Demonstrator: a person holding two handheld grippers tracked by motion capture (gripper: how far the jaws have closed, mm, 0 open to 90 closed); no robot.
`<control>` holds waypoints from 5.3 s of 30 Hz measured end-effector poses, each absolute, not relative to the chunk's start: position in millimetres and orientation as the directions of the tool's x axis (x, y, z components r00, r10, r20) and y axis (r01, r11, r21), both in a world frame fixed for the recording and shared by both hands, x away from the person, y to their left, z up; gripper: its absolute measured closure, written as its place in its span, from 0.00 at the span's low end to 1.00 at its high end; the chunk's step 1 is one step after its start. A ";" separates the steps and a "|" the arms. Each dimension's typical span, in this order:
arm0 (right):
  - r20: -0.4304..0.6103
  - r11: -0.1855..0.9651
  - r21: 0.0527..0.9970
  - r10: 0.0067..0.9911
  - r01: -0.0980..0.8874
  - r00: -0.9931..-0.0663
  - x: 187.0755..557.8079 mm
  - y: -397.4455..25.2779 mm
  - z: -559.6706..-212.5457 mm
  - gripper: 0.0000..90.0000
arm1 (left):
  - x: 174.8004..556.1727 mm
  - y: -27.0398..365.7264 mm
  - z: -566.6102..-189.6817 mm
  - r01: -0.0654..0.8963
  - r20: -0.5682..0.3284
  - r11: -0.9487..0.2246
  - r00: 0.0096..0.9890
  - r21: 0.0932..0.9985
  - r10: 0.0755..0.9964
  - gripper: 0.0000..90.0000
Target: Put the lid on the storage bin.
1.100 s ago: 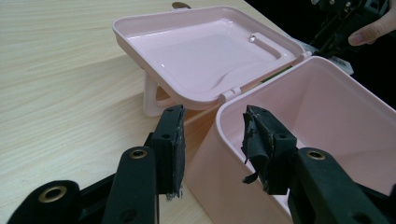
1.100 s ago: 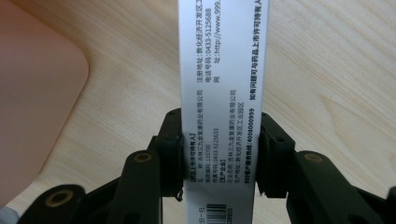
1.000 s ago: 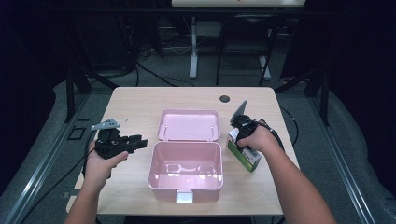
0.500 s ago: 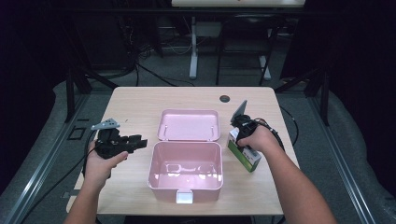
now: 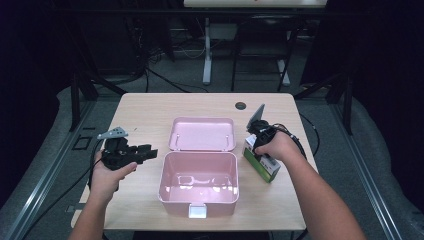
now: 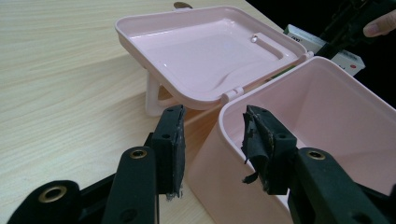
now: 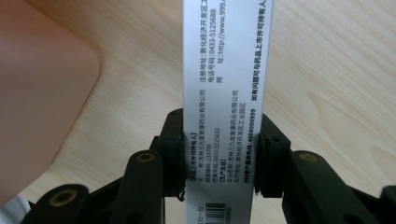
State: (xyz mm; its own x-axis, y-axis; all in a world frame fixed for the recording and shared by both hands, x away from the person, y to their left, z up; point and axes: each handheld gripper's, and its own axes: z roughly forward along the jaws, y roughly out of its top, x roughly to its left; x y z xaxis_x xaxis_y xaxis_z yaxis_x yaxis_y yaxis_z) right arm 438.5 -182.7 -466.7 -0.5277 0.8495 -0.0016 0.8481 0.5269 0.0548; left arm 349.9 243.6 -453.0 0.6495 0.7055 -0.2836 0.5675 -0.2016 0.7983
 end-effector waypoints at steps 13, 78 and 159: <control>-0.034 0.560 0.065 0.829 0.826 -0.559 431.0 -184.4 -445.6 0.68 | 350.3 243.1 -453.7 0.569 -0.285 -0.201 0.648 0.797 0.706 0.65; -0.072 0.762 0.094 0.647 0.640 -0.759 359.4 -120.0 -320.7 0.68 | 351.0 243.9 -455.0 0.575 -0.285 -0.204 0.644 0.792 0.710 0.64; -0.011 0.987 0.013 0.162 0.162 -0.987 320.8 -14.8 -411.0 0.68 | 354.2 246.1 -459.6 0.584 -0.297 -0.198 0.640 0.787 0.708 0.64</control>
State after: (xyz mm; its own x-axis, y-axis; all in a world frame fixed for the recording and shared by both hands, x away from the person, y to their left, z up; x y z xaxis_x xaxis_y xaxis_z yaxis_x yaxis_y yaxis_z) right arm 320.8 -14.8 -411.0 -0.9867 0.1622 -0.0106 0.1620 0.9867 0.0127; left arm 354.2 246.1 -459.6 0.6401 0.7085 -0.2972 0.5843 -0.1978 0.7871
